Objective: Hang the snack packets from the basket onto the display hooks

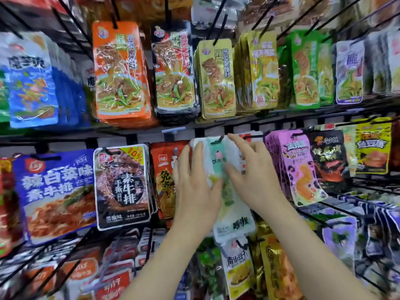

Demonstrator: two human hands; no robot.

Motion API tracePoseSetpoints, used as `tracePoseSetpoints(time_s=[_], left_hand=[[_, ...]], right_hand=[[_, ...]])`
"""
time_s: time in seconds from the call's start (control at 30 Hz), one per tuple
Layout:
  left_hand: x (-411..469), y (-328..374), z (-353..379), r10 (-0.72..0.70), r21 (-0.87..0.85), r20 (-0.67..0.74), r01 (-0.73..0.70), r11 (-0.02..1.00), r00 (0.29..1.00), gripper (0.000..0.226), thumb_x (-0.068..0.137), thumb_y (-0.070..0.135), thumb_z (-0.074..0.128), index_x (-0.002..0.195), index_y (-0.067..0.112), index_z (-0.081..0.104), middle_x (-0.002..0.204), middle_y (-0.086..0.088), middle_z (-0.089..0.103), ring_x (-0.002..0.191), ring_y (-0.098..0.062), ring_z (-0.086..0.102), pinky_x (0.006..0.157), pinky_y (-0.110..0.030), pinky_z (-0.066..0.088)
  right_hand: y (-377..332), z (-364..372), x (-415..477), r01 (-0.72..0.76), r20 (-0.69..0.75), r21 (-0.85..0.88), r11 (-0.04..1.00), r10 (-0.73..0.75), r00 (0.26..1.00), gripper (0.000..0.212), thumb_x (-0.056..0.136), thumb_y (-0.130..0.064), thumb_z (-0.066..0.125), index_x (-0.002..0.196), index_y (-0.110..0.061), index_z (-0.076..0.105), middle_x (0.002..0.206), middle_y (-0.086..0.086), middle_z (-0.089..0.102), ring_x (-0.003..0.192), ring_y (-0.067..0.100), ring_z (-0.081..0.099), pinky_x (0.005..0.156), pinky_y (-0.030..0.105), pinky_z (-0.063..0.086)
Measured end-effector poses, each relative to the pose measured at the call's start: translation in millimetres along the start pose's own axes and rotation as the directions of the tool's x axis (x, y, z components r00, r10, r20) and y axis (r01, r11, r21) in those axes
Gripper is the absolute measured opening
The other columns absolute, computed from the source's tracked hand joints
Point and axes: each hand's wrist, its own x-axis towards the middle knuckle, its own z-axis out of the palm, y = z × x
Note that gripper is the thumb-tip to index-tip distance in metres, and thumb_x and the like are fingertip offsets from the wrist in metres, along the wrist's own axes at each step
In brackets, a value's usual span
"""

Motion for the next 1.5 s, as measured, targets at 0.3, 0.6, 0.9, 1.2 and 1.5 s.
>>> tracePoseSetpoints(time_s=[0.3, 0.6, 0.9, 1.2, 1.5], left_hand=[[-8.6, -10.9, 20.7, -0.085, -0.192, 0.011, 0.086, 0.978, 0.996, 0.057, 0.103, 0.021, 0.039, 0.135, 0.061, 0.013, 0.158, 0.021, 0.014, 0.145, 0.003, 0.005, 0.105, 0.0, 0.011], [-39.5, -12.0, -2.4, -0.162, -0.096, 0.328, 0.204, 0.974, 0.931, 0.099, 0.094, 0.018, 0.06, 0.139, 0.062, -0.016, 0.151, 0.036, -0.011, 0.142, 0.007, 0.002, 0.118, -0.026, 0.014], [-33.1, -0.9, 15.4, -0.241, 0.186, 0.278, 0.194, 0.963, 0.93, 0.113, 0.091, 0.009, 0.061, 0.135, 0.052, -0.035, 0.161, 0.003, 0.006, 0.116, -0.025, 0.055, 0.079, -0.032, 0.049], [-44.4, 4.6, 9.3, -0.236, 0.028, 0.267, 0.237, 0.971, 0.934, 0.109, 0.085, 0.022, 0.07, 0.142, 0.056, -0.017, 0.161, 0.016, 0.003, 0.146, -0.01, 0.016, 0.116, -0.033, 0.026], [-59.5, 12.9, 0.9, -0.199, 0.048, -0.01, 0.199, 0.979, 0.98, 0.073, 0.091, 0.02, 0.062, 0.149, 0.037, 0.022, 0.154, 0.015, 0.029, 0.141, -0.005, 0.027, 0.116, -0.036, 0.029]], right_hand=[[24.7, 11.3, -39.7, -0.167, 0.42, 0.38, 0.91, -0.009, 0.907, 0.103, 0.091, -0.038, 0.063, 0.147, -0.039, -0.024, 0.156, -0.025, -0.017, 0.14, -0.014, -0.006, 0.115, 0.013, 0.005], [41.4, 2.7, -48.4, 0.056, 0.469, 0.261, 0.964, -0.178, 0.865, 0.122, 0.078, -0.049, 0.073, 0.134, -0.052, -0.035, 0.149, -0.031, -0.028, 0.14, -0.013, -0.016, 0.114, 0.016, 0.003], [42.1, 8.7, -47.1, 0.036, 0.465, 0.213, 0.976, -0.133, 0.875, 0.12, 0.086, -0.018, 0.072, 0.133, -0.052, -0.034, 0.162, -0.011, -0.01, 0.148, 0.011, 0.009, 0.116, 0.03, 0.025], [44.7, -7.7, -49.4, -0.076, 0.484, 0.395, 0.915, -0.137, 0.864, 0.113, 0.082, -0.015, 0.07, 0.142, -0.058, -0.016, 0.148, -0.035, -0.006, 0.14, -0.008, 0.005, 0.111, 0.023, 0.026], [42.9, -17.3, -57.1, -0.115, 0.431, 0.479, 0.87, -0.119, 0.895, 0.092, 0.093, -0.025, 0.062, 0.147, -0.053, -0.006, 0.158, -0.021, 0.018, 0.139, 0.006, 0.035, 0.109, 0.031, 0.036]])
